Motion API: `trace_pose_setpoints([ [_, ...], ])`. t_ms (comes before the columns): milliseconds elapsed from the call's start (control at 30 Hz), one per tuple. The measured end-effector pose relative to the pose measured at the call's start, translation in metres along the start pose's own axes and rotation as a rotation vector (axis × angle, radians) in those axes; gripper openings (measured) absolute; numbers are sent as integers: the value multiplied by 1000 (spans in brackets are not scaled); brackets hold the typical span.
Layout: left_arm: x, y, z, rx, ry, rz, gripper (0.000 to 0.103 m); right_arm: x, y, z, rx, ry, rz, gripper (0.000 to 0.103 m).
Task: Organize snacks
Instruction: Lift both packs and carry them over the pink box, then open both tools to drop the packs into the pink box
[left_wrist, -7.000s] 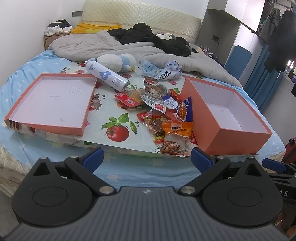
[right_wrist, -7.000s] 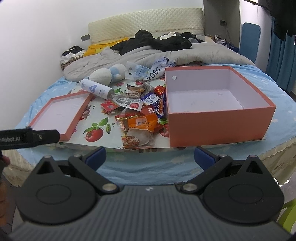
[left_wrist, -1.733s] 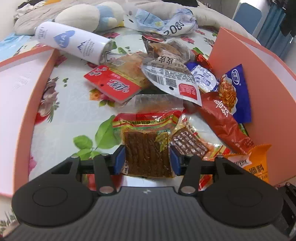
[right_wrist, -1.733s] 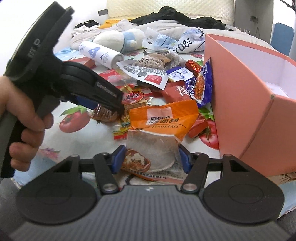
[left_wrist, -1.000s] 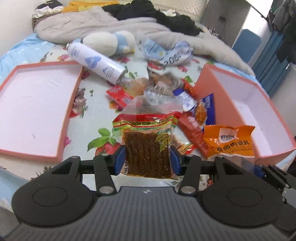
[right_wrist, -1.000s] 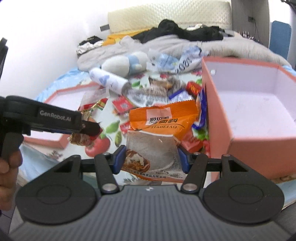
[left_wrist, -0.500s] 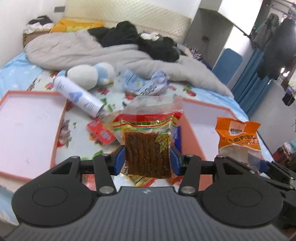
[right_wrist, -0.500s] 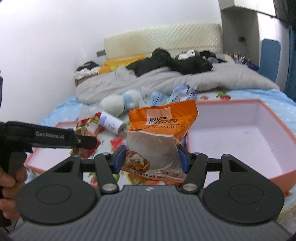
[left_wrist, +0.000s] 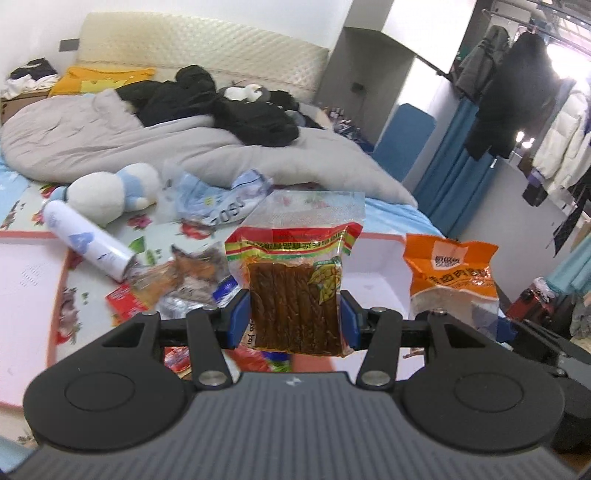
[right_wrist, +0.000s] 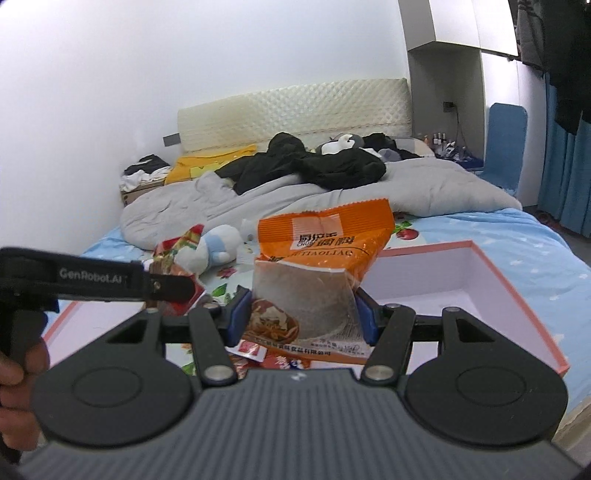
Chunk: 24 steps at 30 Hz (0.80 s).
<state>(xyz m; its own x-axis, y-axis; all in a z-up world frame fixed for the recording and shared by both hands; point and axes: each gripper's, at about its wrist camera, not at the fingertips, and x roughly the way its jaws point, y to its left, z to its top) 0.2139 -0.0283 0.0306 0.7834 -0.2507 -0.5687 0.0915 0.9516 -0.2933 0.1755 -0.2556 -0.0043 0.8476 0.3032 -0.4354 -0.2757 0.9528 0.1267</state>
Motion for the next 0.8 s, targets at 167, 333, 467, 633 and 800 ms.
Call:
trace_pose_setpoints([
  [167, 13, -22, 9, 5, 2, -46, 56, -5, -21, 5, 10, -13, -35, 61],
  [333, 38, -50, 13, 23, 18, -81, 56, -2, -47, 6, 21, -11, -78, 61],
  [467, 73, -69, 9, 32, 61, -110, 56, 7, -74, 0, 40, 17, -122, 61],
  [633, 131, -88, -1, 44, 139, -118, 56, 35, -108, -15, 86, 100, -144, 61],
  [800, 186, -102, -12, 65, 216, -107, 56, 68, -137, -30, 119, 175, -161, 61],
])
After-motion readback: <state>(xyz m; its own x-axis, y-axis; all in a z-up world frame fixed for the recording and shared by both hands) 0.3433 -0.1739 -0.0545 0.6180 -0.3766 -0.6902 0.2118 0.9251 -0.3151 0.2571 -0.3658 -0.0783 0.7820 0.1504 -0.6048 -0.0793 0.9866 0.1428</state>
